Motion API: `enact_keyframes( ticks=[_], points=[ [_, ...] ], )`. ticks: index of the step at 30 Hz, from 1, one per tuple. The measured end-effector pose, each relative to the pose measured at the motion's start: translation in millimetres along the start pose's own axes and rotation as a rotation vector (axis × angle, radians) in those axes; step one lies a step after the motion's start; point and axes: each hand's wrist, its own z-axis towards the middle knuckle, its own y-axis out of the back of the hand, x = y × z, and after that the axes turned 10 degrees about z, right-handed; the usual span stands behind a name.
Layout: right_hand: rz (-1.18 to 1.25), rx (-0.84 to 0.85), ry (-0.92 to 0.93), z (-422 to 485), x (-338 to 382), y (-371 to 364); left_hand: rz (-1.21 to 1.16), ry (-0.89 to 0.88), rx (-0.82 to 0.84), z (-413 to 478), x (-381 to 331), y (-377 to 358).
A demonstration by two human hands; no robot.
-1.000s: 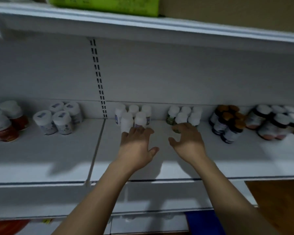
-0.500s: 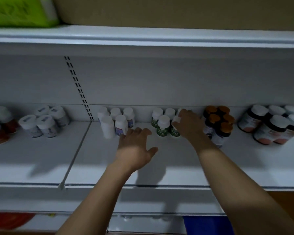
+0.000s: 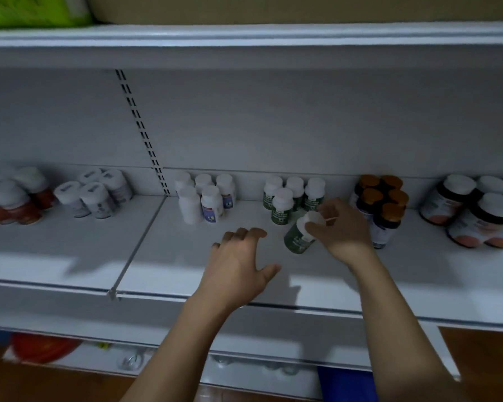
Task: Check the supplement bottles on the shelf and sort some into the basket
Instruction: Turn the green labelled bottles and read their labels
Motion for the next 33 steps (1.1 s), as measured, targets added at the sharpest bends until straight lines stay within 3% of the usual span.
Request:
enact_keyframes(
  ticks=[3,10,20,33],
  points=[
    [0.43,0.095,-0.065,-32.0,3.0,10.9,-0.112,-0.049,0.021,-10.0,-11.5,0.6],
    [0.768,0.27,0.073,-65.5,14.9,34.7,-0.43,-0.17,0.097,-33.6,-21.0,5.6],
    [0.816,0.214,0.027,-74.6,9.5,42.8,-0.64,-0.094,0.004,-32.5,-39.0,4.6],
    [0.675,-0.071,-0.025,-70.6,36.4,29.9,-0.596,-0.163,-0.097,-12.3,-35.1,9.1]
  ],
)
